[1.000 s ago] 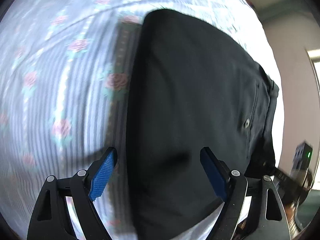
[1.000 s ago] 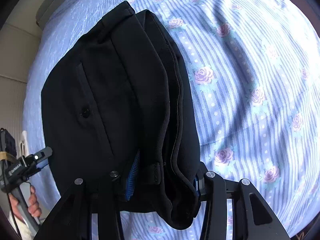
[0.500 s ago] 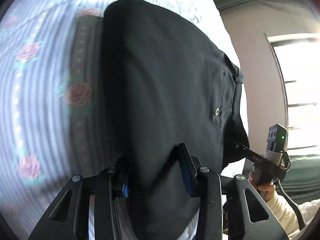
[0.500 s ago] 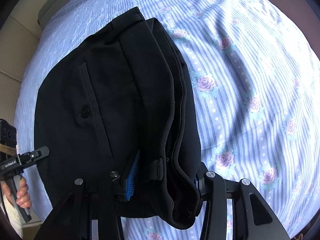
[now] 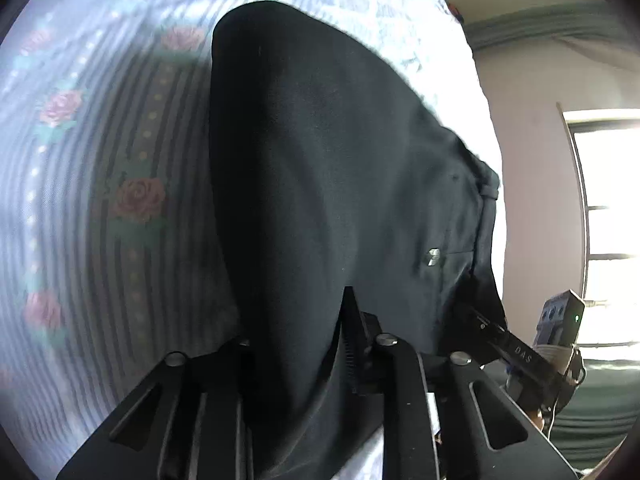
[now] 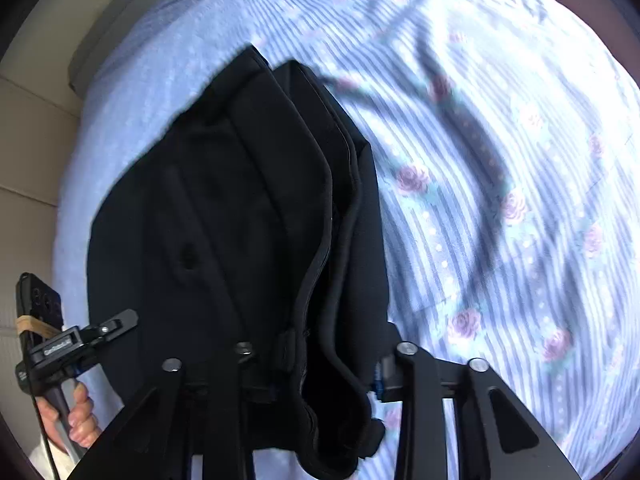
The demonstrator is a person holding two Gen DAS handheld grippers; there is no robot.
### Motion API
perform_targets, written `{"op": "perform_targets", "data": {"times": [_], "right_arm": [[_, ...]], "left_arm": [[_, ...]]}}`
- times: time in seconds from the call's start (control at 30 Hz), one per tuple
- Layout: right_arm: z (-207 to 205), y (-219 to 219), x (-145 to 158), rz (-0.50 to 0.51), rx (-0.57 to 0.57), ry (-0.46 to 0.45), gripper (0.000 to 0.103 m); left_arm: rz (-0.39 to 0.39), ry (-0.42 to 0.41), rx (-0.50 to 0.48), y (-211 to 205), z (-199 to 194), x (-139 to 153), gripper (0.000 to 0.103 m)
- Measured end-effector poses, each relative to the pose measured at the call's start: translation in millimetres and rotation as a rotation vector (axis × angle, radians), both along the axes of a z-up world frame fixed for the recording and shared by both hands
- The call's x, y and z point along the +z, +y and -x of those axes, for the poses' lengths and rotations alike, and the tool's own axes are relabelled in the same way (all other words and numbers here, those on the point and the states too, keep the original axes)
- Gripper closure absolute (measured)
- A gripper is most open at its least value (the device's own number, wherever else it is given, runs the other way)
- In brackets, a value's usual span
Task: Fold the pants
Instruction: 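Lift the folded trousers with both tools and carry them toward the cream cloth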
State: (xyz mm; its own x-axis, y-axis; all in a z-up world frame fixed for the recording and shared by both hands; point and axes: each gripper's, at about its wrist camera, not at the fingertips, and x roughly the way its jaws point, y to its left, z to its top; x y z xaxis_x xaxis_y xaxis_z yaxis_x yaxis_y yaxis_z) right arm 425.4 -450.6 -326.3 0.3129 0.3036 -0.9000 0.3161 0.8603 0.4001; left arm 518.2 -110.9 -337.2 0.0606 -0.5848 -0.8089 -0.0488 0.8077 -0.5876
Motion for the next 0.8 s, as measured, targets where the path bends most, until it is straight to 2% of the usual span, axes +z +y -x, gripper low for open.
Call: {"op": "perform_targets", "data": {"times": [0.1, 0.2, 0.4, 0.5, 0.7, 0.8], "right_arm": [[9.3, -1.8, 24.8, -0.041, 0.008, -0.043, 0.078], [19.7, 6.1, 53.8, -0.040, 0.056, -0.094, 0.078], [58.4, 26.8, 99.3, -0.069, 0.152, -0.145, 0.079], [89.0, 45.5, 116.2, -0.076, 0.222, -0.154, 0.079], [129.7, 84.3, 143.8, -0.126, 0.342, -0.152, 0.079], [149.4, 116.8, 163.2, -0.135, 0.413, -0.182, 0.079]], "left_arm": [[-0.045, -0.058, -0.033, -11.1, 15.4, 31.3, 0.086], [-0.069, -0.092, -0.068, -13.3, 27.9, 64.0, 0.088], [-0.098, -0.089, -0.059, 0.3, 79.0, 111.2, 0.088], [-0.081, -0.082, 0.010, 23.2, 119.6, 128.9, 0.089], [-0.107, -0.096, 0.149, 75.5, 208.3, 172.8, 0.089], [-0.103, -0.095, 0.214, 100.8, 246.6, 190.5, 0.089]]}}
